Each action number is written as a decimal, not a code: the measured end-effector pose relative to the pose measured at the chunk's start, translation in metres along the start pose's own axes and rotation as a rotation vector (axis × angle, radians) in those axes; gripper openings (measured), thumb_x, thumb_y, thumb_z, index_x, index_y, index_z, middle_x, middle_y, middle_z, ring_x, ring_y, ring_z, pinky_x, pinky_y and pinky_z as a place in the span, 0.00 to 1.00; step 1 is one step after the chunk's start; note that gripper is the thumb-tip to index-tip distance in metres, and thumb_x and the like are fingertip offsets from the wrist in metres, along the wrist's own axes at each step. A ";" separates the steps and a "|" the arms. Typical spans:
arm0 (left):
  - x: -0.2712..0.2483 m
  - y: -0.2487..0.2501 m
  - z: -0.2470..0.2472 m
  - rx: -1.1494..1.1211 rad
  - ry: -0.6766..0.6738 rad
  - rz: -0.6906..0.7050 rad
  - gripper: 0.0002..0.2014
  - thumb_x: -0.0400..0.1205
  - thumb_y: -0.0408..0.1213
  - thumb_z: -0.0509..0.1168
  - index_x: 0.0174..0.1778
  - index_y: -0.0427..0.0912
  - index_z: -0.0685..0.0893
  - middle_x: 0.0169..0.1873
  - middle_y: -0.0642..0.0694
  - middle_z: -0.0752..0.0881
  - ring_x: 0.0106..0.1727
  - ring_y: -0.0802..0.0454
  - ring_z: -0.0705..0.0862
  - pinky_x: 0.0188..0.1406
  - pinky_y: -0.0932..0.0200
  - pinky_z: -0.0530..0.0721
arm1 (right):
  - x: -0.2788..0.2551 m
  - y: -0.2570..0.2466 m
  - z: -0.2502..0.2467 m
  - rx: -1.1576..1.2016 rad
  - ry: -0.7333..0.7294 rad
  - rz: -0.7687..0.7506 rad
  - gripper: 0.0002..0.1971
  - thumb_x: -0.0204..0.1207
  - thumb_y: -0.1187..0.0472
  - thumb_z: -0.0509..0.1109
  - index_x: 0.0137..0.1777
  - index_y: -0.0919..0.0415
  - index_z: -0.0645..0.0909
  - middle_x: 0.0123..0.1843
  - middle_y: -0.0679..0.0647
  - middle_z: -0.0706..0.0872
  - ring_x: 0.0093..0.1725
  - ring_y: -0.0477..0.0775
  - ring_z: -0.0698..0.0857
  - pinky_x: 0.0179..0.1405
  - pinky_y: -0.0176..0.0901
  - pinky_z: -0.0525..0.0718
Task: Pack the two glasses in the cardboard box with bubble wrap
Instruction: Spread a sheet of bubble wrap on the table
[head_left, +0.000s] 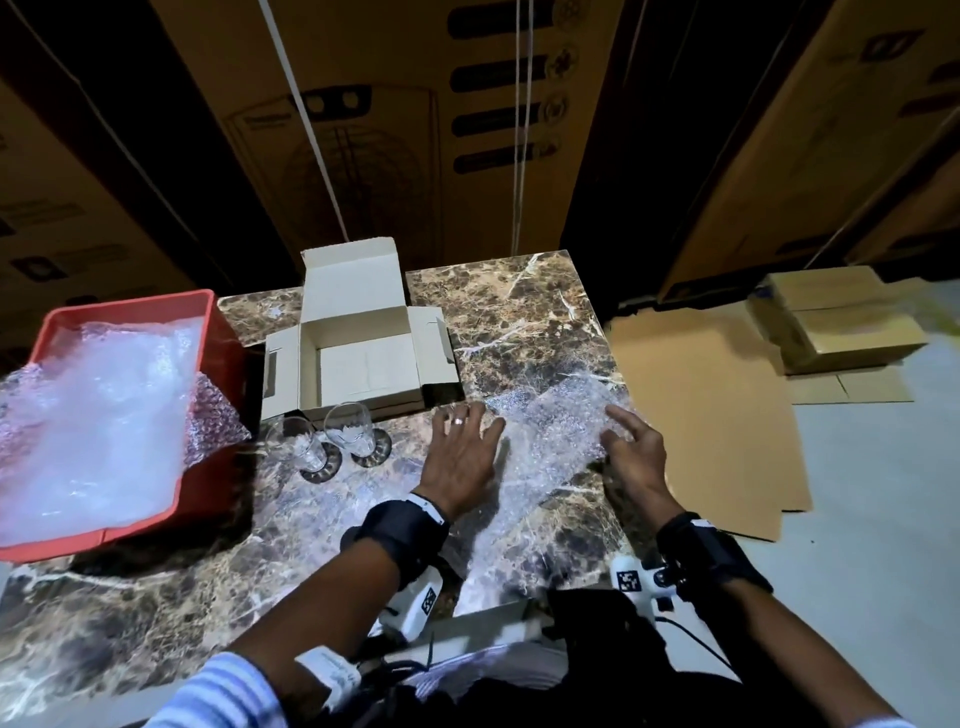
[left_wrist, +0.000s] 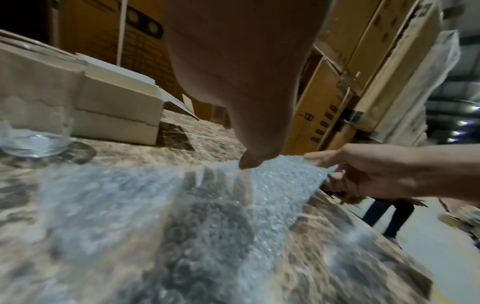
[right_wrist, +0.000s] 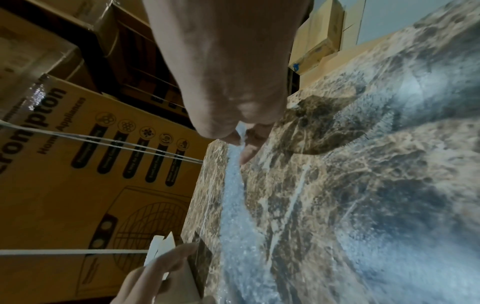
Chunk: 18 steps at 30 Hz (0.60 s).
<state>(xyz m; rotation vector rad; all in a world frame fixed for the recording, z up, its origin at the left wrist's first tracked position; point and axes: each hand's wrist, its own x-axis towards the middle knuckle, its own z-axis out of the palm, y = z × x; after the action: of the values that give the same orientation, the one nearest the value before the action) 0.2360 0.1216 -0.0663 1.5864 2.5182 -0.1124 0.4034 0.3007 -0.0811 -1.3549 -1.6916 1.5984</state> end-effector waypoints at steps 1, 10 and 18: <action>-0.002 0.004 0.003 0.009 -0.024 0.047 0.25 0.88 0.45 0.57 0.82 0.44 0.66 0.81 0.33 0.65 0.81 0.34 0.66 0.81 0.33 0.58 | -0.002 0.002 0.001 0.001 -0.007 -0.033 0.30 0.82 0.77 0.67 0.83 0.59 0.74 0.84 0.54 0.71 0.64 0.61 0.79 0.32 0.21 0.82; -0.030 -0.006 0.039 -0.078 -0.215 0.141 0.33 0.82 0.47 0.67 0.82 0.44 0.64 0.77 0.35 0.65 0.72 0.33 0.71 0.64 0.40 0.77 | -0.001 0.030 -0.003 -0.042 0.010 -0.003 0.27 0.77 0.73 0.74 0.75 0.53 0.81 0.83 0.52 0.75 0.62 0.58 0.88 0.54 0.45 0.92; -0.035 -0.018 0.045 -0.155 -0.287 0.158 0.41 0.81 0.40 0.63 0.91 0.50 0.52 0.90 0.36 0.46 0.90 0.32 0.48 0.86 0.31 0.54 | 0.006 0.019 -0.022 -0.037 0.129 -0.002 0.19 0.75 0.62 0.82 0.66 0.59 0.87 0.60 0.51 0.90 0.56 0.49 0.89 0.55 0.42 0.88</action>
<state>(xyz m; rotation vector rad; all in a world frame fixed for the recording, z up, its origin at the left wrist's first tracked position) 0.2384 0.0761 -0.1044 1.5746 2.1260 -0.1135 0.4259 0.3139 -0.0954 -1.4417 -1.6530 1.4521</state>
